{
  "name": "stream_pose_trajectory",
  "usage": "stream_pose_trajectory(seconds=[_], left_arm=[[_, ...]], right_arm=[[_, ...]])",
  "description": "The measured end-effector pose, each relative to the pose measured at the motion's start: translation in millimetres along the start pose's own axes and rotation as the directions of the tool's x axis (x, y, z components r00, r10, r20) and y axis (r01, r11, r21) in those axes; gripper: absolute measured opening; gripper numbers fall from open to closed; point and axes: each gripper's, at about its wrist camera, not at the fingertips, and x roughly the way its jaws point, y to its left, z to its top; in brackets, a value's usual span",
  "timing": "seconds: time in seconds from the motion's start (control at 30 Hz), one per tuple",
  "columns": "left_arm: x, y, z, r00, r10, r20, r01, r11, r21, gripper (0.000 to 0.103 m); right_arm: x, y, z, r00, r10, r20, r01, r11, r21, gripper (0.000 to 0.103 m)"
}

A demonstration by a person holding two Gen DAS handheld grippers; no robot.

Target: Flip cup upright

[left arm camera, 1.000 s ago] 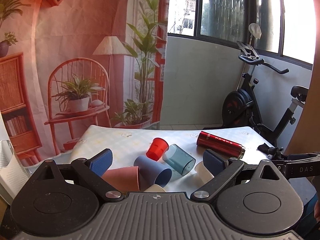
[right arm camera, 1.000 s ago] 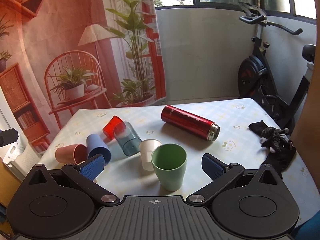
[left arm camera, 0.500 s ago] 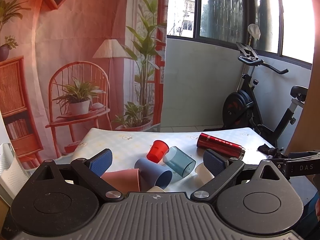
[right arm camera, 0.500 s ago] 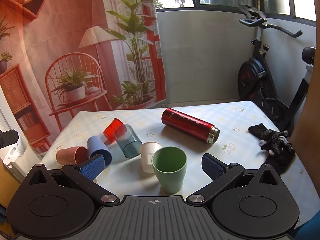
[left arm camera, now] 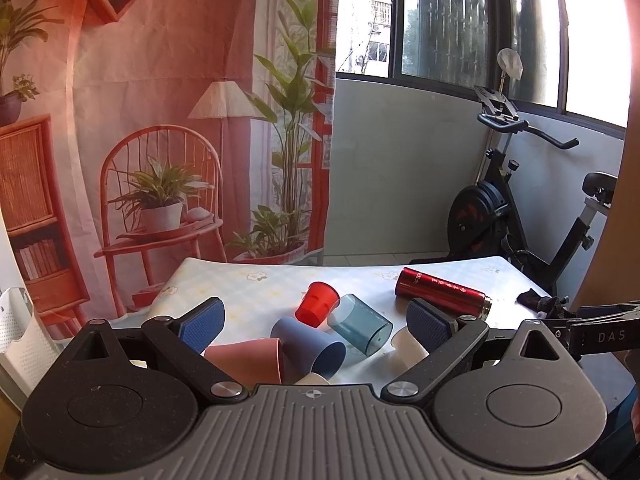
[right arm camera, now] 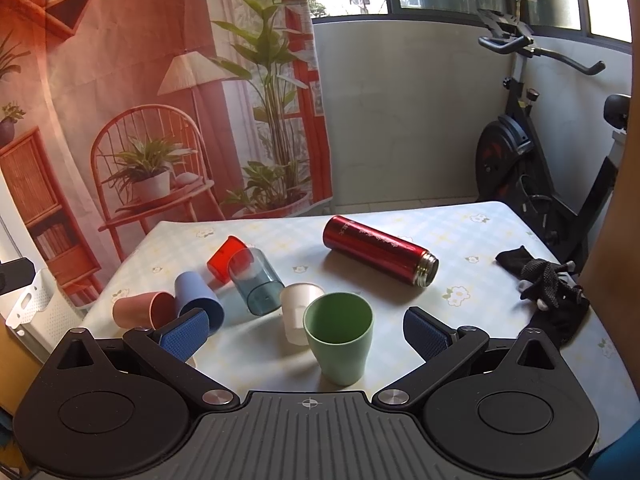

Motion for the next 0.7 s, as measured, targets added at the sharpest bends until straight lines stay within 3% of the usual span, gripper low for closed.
stream_pose_trajectory(seconds=[0.7], left_arm=[[-3.5,-3.0,0.1,1.0,0.007,0.018,-0.007,1.0,0.007,0.099]], right_arm=[[-0.3,-2.1,0.0,1.0,0.0,0.001,0.0,1.0,0.004,0.103]])
